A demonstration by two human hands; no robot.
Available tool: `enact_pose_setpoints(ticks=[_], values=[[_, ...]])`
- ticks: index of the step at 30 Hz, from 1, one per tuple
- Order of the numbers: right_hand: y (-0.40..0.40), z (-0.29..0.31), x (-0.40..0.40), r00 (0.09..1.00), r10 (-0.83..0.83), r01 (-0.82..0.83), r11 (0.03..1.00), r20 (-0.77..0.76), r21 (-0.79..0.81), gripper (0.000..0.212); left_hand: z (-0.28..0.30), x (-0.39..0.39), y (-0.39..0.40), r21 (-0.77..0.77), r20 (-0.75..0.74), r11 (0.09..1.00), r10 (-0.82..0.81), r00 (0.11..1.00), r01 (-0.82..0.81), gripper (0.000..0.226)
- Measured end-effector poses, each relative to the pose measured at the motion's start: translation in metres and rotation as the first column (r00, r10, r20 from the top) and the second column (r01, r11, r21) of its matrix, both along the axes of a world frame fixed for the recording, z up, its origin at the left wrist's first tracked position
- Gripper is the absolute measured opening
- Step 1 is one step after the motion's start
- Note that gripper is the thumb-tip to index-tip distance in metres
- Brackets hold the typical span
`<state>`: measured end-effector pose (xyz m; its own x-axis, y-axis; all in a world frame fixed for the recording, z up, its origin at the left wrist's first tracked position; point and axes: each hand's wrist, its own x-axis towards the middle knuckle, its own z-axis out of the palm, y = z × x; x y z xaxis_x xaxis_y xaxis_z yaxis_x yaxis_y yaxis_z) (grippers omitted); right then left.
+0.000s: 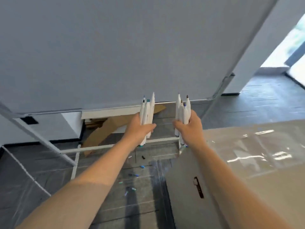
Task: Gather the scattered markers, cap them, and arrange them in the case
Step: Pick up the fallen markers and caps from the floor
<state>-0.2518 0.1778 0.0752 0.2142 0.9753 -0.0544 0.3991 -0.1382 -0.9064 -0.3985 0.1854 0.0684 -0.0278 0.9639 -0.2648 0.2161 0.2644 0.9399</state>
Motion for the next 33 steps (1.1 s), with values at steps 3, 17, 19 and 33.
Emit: enact_pose_setpoints(ticks=[3,17,19,33], values=[[-0.036,0.018,0.076,0.989,-0.149,0.149,0.989,-0.003,-0.006,0.025,0.014,0.074,-0.008,0.016,-0.005,0.986,-0.165,0.986,0.165,0.041],[-0.223,0.04,0.277,0.581,-0.81,0.814,0.58,0.078,-0.037,0.024,0.038,0.333,-0.077,0.031,-0.085,0.573,-0.815,0.574,0.819,0.018],[-0.251,0.034,0.286,0.478,-0.875,0.878,0.476,0.075,-0.045,0.021,0.031,0.358,-0.093,0.021,-0.101,0.483,-0.87,0.483,0.875,0.016],[-0.408,-0.01,0.375,0.096,-0.992,0.982,0.081,0.082,-0.172,0.036,-0.026,0.516,-0.24,-0.058,-0.129,0.121,-0.985,0.112,0.991,0.02]])
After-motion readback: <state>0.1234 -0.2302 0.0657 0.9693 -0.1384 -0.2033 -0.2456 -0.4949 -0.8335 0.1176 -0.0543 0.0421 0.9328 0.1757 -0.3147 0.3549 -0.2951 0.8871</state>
